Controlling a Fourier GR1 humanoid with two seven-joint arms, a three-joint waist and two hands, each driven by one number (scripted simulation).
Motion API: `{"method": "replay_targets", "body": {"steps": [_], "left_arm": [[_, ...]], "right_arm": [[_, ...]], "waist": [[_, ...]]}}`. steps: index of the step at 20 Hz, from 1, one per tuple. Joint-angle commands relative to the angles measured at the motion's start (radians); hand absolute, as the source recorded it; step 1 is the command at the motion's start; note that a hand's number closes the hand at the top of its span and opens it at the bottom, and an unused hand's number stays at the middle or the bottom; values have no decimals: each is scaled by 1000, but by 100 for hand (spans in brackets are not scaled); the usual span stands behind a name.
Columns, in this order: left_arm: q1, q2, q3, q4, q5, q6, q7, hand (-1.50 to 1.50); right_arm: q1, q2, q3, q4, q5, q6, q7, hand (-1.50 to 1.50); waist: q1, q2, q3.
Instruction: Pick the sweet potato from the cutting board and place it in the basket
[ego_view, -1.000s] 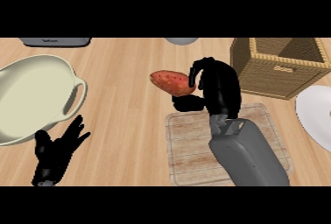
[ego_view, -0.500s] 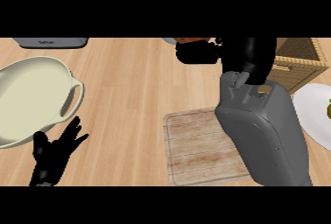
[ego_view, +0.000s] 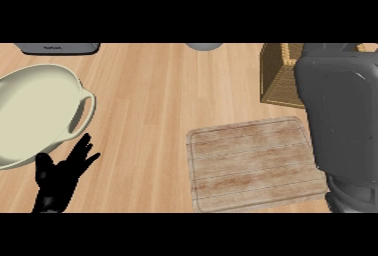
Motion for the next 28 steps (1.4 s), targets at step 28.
{"method": "replay_targets", "body": {"steps": [28], "left_arm": [[30,-42,-6,101,-53,-2,12,0]], "right_arm": [[67,-157,-318,576,-308,-237,-577,150]], "waist": [[8,12,-9]]}}
